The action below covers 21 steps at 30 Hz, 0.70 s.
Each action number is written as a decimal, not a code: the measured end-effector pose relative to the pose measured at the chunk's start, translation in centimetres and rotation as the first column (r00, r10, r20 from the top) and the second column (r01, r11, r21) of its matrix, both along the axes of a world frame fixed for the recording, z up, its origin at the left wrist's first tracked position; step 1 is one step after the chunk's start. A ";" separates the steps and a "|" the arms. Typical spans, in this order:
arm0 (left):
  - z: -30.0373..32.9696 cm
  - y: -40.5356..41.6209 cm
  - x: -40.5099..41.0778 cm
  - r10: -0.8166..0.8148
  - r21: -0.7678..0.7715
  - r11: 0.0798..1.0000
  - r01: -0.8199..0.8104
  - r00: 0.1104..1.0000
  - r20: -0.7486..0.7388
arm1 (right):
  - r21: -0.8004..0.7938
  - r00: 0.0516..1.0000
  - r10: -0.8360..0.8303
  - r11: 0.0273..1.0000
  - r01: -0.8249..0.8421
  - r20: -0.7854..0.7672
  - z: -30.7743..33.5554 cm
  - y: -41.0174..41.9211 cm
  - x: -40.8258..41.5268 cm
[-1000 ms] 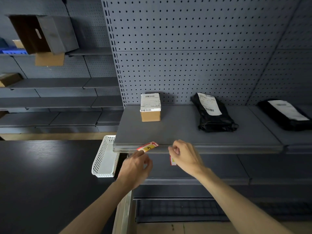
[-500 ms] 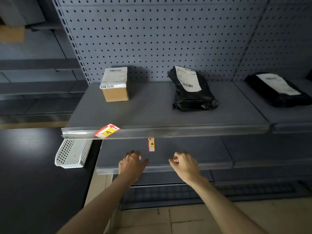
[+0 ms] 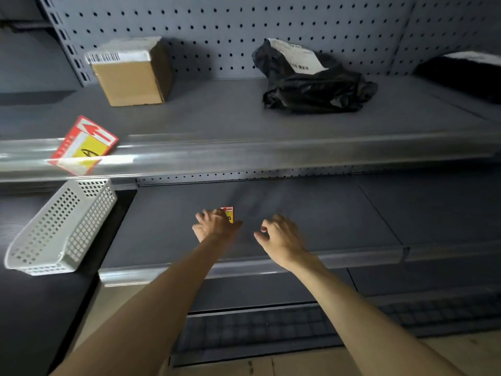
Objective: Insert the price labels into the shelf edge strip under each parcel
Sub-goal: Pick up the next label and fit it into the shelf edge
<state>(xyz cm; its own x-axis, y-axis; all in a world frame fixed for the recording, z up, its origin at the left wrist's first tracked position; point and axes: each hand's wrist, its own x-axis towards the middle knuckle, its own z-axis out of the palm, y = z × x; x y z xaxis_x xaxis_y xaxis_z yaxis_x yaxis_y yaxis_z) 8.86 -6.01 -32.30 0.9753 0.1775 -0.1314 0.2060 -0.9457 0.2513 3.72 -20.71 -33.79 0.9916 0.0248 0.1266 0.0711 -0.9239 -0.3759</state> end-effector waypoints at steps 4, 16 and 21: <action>-1.4 -0.6 1.0 0.095 -0.014 0.995 -0.095 0.995 0.014 | 0.010 0.997 -0.001 1.000 0.001 0.071 -1.6 -0.6 0.9; 3.7 0.4 -3.8 -0.006 -0.631 0.775 0.044 0.998 0.062 | 0.294 0.995 -0.017 0.955 0.046 -0.099 3.2 -1.6 -2.3; 10.0 0.3 -10.2 -0.224 -0.697 0.685 0.212 0.972 0.075 | 0.521 0.990 0.008 0.851 0.066 -0.140 9.4 -2.4 -8.4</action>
